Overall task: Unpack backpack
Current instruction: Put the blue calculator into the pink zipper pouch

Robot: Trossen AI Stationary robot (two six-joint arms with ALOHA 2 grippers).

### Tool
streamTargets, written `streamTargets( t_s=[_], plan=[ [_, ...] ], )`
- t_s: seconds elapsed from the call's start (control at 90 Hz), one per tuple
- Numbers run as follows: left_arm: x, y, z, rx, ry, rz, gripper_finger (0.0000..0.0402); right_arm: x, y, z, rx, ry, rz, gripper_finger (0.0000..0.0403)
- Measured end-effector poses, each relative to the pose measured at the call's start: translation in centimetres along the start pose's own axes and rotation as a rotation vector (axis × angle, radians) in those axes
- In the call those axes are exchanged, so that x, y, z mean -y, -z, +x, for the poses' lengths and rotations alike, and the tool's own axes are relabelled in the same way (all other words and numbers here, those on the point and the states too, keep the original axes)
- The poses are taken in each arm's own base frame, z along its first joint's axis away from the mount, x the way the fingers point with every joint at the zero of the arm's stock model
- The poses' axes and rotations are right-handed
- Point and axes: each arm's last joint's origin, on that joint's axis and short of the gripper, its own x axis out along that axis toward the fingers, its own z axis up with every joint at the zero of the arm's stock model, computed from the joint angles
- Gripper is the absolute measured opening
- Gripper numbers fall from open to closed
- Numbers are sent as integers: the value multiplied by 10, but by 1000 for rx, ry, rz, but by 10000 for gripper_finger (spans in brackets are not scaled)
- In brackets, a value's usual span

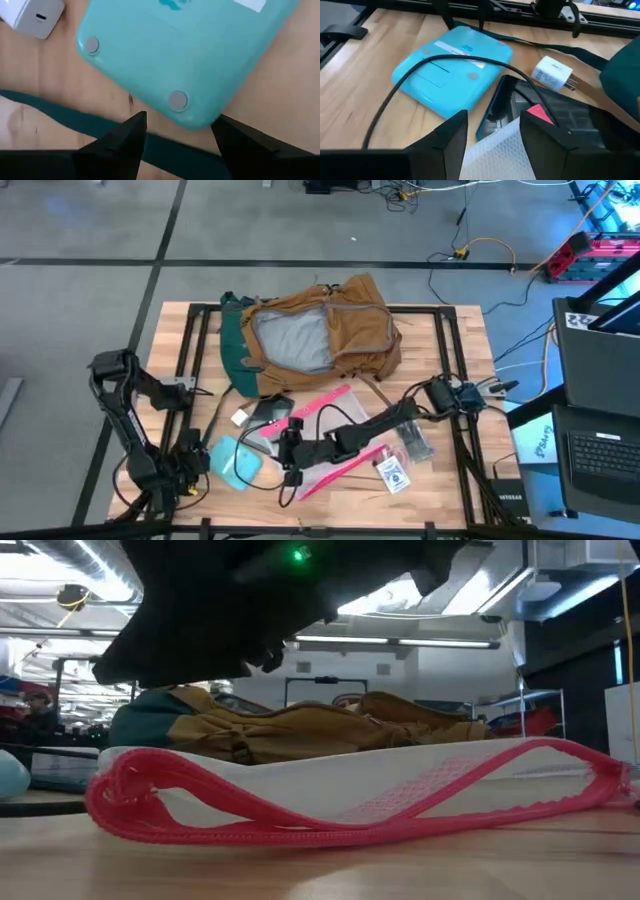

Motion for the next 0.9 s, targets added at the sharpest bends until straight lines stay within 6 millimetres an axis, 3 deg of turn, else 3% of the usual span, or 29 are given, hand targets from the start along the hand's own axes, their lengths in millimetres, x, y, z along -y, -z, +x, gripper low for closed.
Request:
streamTargets(
  t_s=[0.4,0.7,0.9],
  plan=[
    [4,-4,4,152,12,27,217,-2,6,4,-18,-41,13,166],
    [5,-6,4,179,13,19,217,-5,24,30,-25,-129,30,165],
    [6,-9,4,241,11,49,217,-10,23,40,-57,-136,22,165]
  ],
)
